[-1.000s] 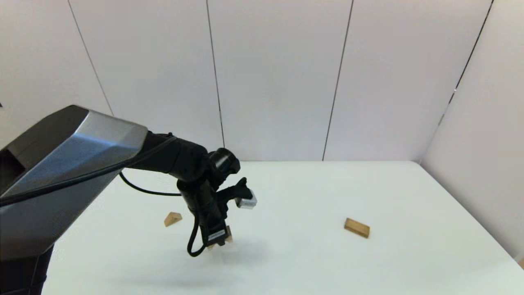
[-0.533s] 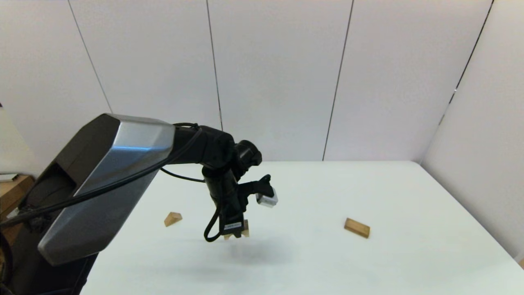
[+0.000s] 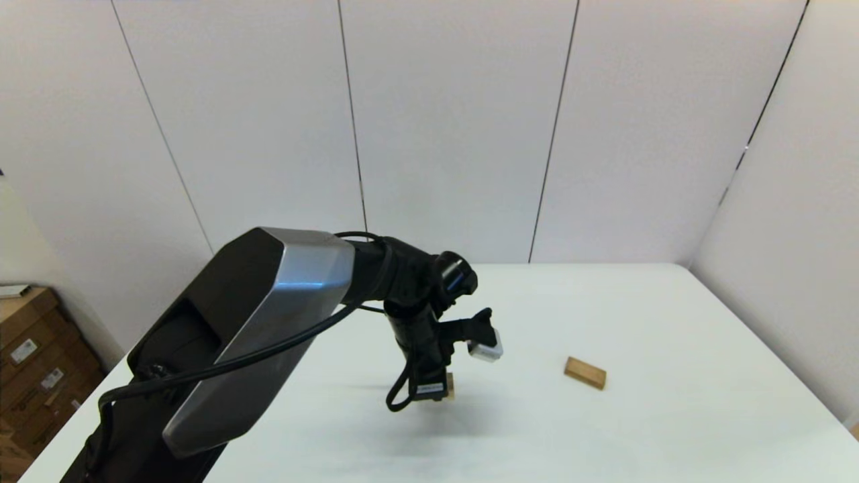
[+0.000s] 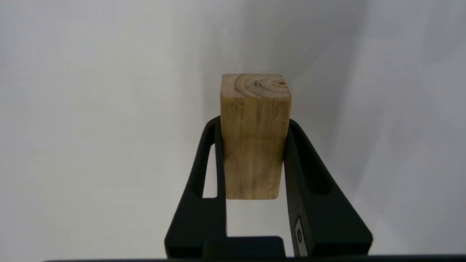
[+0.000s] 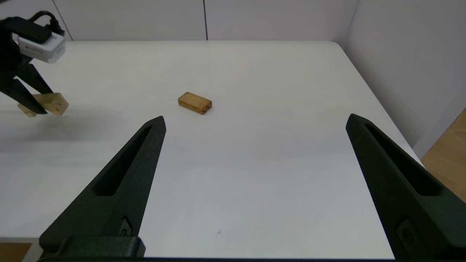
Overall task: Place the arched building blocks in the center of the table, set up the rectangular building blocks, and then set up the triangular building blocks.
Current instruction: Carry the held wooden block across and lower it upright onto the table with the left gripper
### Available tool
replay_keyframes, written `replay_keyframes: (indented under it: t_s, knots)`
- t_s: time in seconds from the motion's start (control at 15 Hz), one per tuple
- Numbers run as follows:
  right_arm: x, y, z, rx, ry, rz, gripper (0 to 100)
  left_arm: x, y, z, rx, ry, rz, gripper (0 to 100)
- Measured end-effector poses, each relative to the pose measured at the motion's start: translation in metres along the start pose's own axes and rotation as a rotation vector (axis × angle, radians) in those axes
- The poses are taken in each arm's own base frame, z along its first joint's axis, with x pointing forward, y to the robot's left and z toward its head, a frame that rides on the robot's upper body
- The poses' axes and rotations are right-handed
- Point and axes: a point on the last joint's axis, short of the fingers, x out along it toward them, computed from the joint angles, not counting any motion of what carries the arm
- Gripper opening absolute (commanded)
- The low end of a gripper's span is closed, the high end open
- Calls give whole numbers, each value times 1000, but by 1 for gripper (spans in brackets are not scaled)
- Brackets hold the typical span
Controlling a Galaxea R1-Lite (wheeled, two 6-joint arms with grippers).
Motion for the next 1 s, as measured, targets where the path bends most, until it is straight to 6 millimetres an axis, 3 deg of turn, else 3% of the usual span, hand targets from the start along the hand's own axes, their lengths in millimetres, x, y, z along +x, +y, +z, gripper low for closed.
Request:
replay_keyframes:
  t_s: [1.0]
  knots:
    - [0, 0, 0, 0, 0, 0, 100, 10, -9, 13, 60, -19, -3, 0]
